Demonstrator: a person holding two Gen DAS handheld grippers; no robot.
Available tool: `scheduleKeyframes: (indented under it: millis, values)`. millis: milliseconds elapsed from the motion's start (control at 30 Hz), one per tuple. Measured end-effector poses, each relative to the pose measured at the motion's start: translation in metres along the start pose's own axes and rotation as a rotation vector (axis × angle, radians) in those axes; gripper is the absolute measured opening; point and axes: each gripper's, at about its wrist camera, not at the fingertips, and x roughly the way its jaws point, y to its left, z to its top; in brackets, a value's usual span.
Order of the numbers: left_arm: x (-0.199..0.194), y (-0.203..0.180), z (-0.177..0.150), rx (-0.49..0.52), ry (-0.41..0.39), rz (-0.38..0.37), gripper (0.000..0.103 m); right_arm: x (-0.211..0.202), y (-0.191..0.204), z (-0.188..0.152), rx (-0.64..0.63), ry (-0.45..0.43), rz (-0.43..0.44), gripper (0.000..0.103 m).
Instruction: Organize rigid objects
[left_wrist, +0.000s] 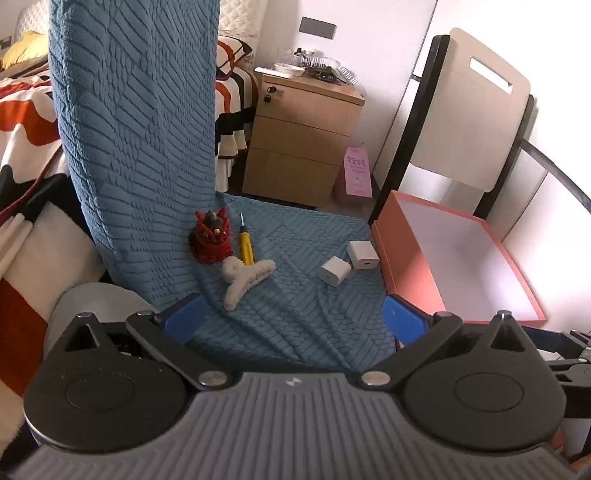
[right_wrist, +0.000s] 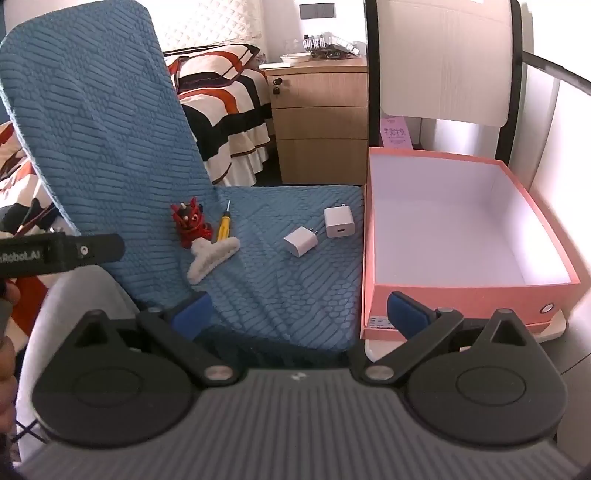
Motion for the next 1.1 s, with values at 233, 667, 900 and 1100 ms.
scheduleKeyframes:
  millis: [233, 667, 900, 1100]
  values:
    - [-0.002, 0.002, -0.001, -0.015, -0.012, 0.005, 0.103, 0.002, -0.001, -0.001, 0.004, 0.004, -0.002, 0.103]
    - [0.006, 0.000, -0.001, -0.005, 0.008, -0.005, 0.103, 0.006, -0.002, -0.005, 0.017, 0.010, -0.015, 0.103]
    - [0.007, -0.005, -0.002, 0.012, 0.011, -0.013, 0.103, 0.008, -0.005, -0.007, 0.034, 0.011, -0.015, 0.103]
    - [0.010, -0.004, -0.003, 0.006, 0.017, -0.022, 0.103, 0.009, -0.006, -0.008, 0.033, 0.008, -0.026, 0.103]
